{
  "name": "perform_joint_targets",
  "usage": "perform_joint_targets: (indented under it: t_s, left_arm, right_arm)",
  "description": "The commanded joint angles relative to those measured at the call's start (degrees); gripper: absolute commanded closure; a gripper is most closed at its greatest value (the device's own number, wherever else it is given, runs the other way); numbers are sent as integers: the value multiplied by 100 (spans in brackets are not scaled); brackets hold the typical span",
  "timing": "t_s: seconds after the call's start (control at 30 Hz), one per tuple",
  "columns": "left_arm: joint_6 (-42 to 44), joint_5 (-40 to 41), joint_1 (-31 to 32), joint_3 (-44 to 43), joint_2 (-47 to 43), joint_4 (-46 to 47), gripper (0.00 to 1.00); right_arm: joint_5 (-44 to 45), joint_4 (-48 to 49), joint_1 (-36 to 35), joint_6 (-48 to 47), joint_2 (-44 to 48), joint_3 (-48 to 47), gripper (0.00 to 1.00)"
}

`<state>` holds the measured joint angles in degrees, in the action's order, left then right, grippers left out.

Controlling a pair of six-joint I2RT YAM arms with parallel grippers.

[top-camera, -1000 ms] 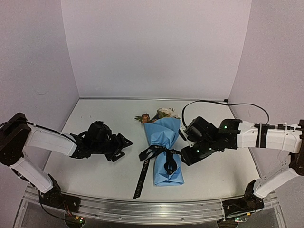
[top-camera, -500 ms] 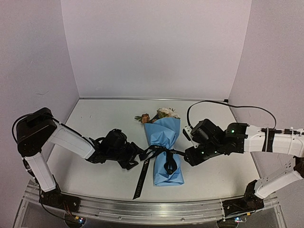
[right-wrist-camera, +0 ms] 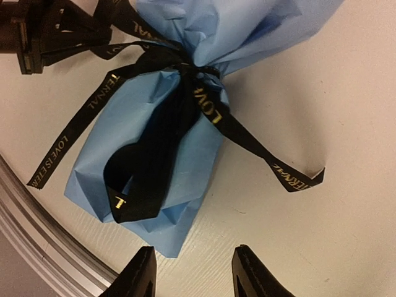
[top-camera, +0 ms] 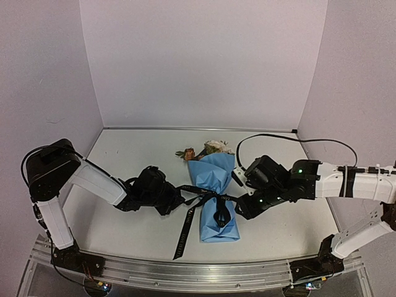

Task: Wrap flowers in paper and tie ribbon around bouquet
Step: Tie the ribbon around the folded bouquet.

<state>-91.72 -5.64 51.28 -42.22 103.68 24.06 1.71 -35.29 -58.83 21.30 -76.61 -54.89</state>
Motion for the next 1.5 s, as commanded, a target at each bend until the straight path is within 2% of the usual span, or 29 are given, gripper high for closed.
perform_joint_targets:
  t_s: [0.0, 0.2, 0.5, 0.9, 1.03, 1.23, 1.33, 1.4, 1.47]
  left_arm:
    - [1111, 195, -38, -368, -548, -224, 100]
    - [1749, 182, -39, -361, -907, -547, 100]
    - [2320, 295, -39, -409, -1216, -892, 100]
    - [2570, 451, -47, -370, -1370, -1026, 100]
    - [2644, 511, -64, -347, -1453, -1099, 100]
    - [2767, 511, -122, -263, -1552, -1121, 100]
    - [2840, 512, -152, -210, -1623, -1122, 100]
    - [2882, 673, -169, -178, -1665, -1116, 100]
    - [2929, 657, -171, -166, -1688, -1108, 100]
  right_arm:
    - [-111, -273, -259, -311, -479, -694, 56]
    - [337, -632, -447, -328, -1192, -1300, 52]
    - [1209, -999, -800, -165, -1857, -1687, 49]
    - [1462, -1239, -970, 303, -2227, -1838, 49]
    - [1411, -1244, -973, 471, -2253, -1799, 56]
    - [1269, -1105, -973, 601, -2204, -1753, 83]
    - [1208, -1040, -973, 632, -2183, -1740, 89]
    - [1203, -1000, -972, 709, -2119, -1725, 76]
    - [1245, -917, -973, 809, -1993, -1656, 70]
